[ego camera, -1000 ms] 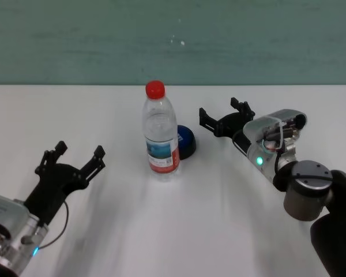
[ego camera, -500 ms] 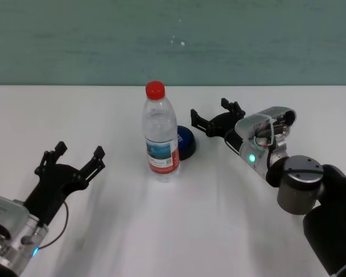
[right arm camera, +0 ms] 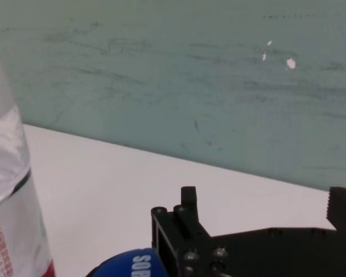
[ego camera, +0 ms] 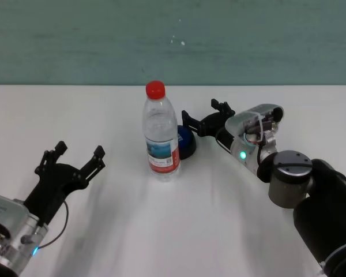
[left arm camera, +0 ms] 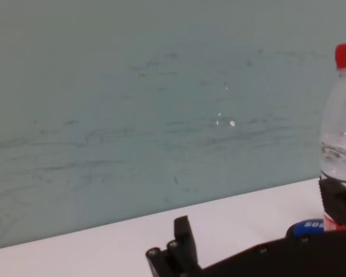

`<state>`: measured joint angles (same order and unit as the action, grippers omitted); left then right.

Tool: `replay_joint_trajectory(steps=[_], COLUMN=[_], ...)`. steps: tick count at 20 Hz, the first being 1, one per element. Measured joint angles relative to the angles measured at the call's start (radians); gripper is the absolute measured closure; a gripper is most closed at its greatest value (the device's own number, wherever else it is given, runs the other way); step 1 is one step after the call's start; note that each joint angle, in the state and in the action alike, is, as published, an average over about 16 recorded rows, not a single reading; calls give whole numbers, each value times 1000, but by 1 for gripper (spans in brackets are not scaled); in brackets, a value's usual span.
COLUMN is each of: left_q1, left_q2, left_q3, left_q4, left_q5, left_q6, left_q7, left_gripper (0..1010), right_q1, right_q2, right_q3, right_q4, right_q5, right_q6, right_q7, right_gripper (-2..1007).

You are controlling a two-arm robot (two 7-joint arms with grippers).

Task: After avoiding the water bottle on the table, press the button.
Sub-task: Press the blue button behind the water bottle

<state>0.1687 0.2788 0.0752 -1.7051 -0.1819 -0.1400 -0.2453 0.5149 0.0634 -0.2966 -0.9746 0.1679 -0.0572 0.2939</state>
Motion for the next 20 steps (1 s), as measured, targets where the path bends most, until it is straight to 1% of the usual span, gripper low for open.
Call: replay_joint_trajectory(steps=[5, 11, 16, 20], left_q1=[0, 0, 0, 0], left_q2=[0, 0, 0, 0], left_q3=[0, 0, 0, 0], left_q4=[0, 0, 0, 0], left_q5=[0, 0, 0, 0], left_q6=[0, 0, 0, 0], left_q7=[0, 0, 0, 0], left_gripper=[0, 0, 0, 0], right_q1=[30, 58, 74, 80], right_q2=[-11, -22, -29, -33], right_q3=[-6, -7, -6, -5], right_q4=[59, 123, 163, 183], right_q5=[1, 4, 8, 11], right_q6=[-7, -10, -12, -12], right_q7=[8, 17, 25, 30], right_gripper=[1, 1, 1, 1])
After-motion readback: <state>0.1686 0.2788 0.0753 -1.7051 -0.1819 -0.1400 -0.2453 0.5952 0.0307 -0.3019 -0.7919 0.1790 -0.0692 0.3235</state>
